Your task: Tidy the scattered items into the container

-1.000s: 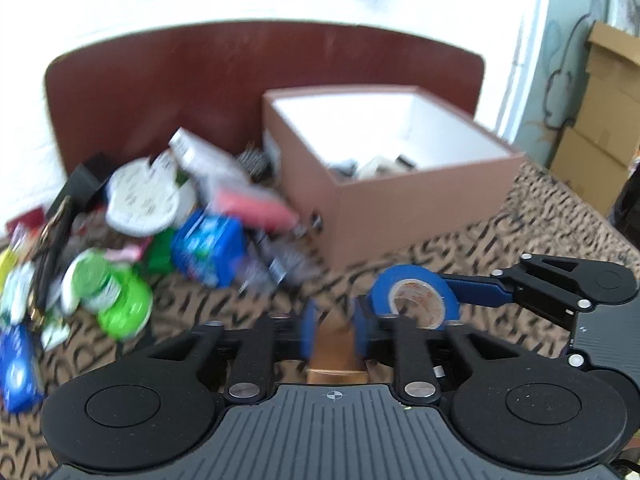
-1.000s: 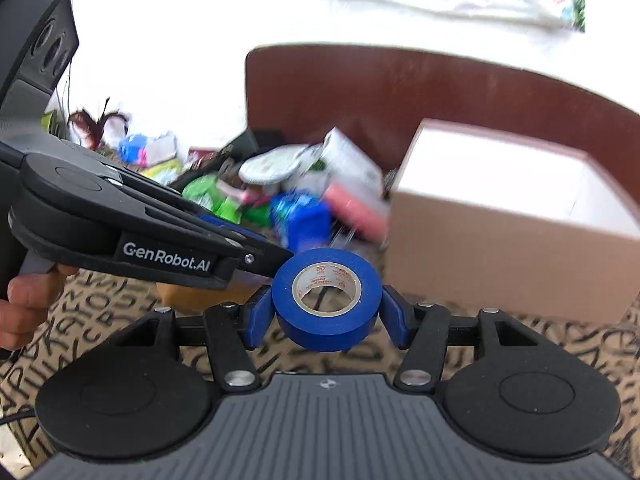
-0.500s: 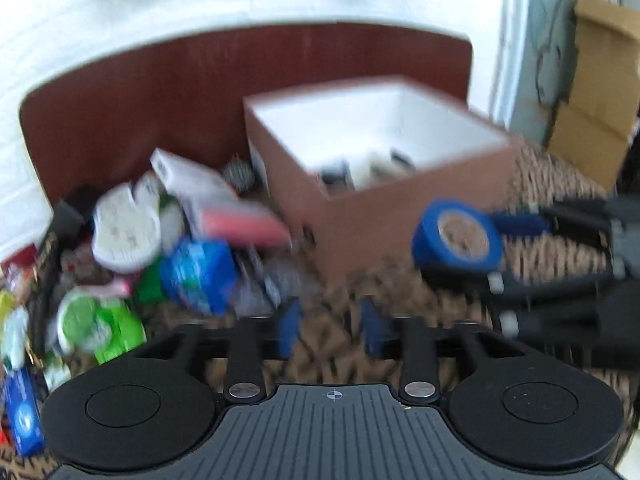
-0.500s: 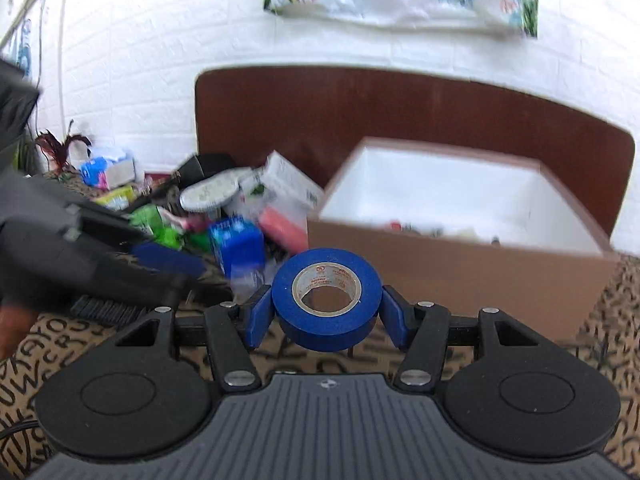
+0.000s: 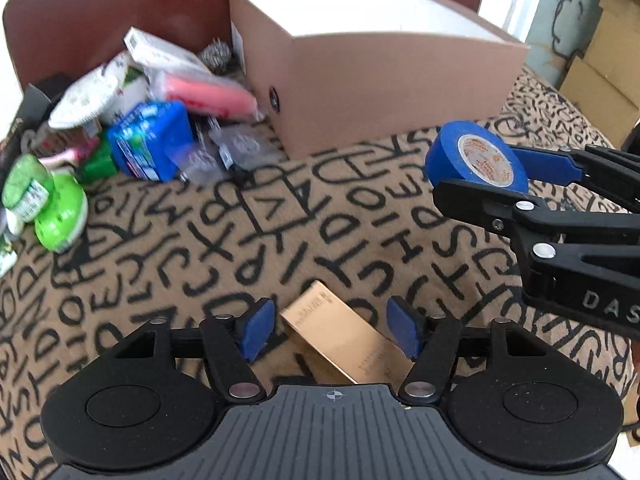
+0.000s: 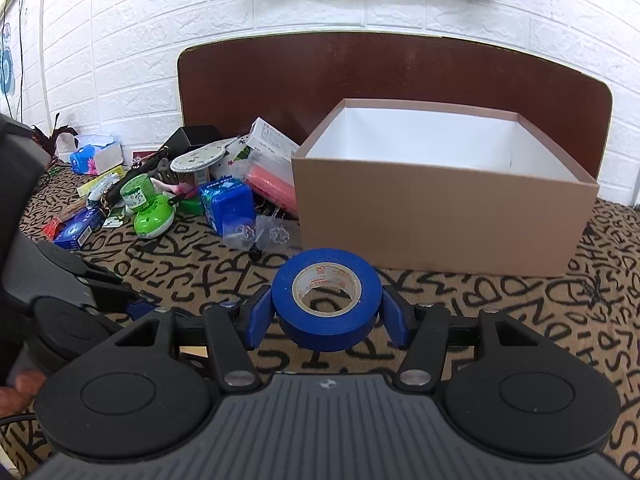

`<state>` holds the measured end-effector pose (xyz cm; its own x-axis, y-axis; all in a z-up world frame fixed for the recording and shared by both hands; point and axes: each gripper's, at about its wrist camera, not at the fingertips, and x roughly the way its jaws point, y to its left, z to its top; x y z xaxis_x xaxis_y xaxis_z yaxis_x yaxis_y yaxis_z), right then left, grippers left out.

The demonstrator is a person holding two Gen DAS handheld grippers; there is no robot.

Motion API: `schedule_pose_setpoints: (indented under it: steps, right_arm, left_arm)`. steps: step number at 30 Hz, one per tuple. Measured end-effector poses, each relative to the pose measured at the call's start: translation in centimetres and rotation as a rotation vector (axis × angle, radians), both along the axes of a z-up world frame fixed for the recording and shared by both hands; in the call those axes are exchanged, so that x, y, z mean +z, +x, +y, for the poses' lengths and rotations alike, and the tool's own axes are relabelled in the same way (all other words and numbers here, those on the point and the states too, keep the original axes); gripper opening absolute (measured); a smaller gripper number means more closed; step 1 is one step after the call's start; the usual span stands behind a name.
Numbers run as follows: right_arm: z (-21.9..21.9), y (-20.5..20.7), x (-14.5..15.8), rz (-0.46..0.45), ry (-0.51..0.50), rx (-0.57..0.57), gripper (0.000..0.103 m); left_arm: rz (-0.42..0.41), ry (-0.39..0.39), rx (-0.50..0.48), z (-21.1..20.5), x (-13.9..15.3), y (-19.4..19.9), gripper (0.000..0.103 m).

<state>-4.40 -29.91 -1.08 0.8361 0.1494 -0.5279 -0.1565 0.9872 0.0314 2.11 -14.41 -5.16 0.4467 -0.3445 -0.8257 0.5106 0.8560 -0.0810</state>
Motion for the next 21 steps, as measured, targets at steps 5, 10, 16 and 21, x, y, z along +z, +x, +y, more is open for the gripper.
schedule_pose_setpoints:
  steps: [5,10,16,21]
  right_arm:
    - [-0.3,-0.6,-0.1,0.003,0.01,-0.008,0.062]
    - [-0.2,-0.8,-0.2,0.006,0.022,0.0,0.062]
    - [0.2,-1.1,-0.5,0.013,0.031,0.016,0.062]
    - [0.4,-1.2,-0.7,0.023,0.032,0.023,0.062]
  left_arm:
    - [0.004,0.031,-0.01,0.2,-0.6,-1.0,0.072]
    - [0.003,0.038,0.0,1.5,-0.6,-1.4,0.048]
    - [-0.006,0.076,0.023,2.6,-0.7,-1.1,0.03]
    - [-0.014,0.083,0.008,2.6,-0.7,-1.0,0.042]
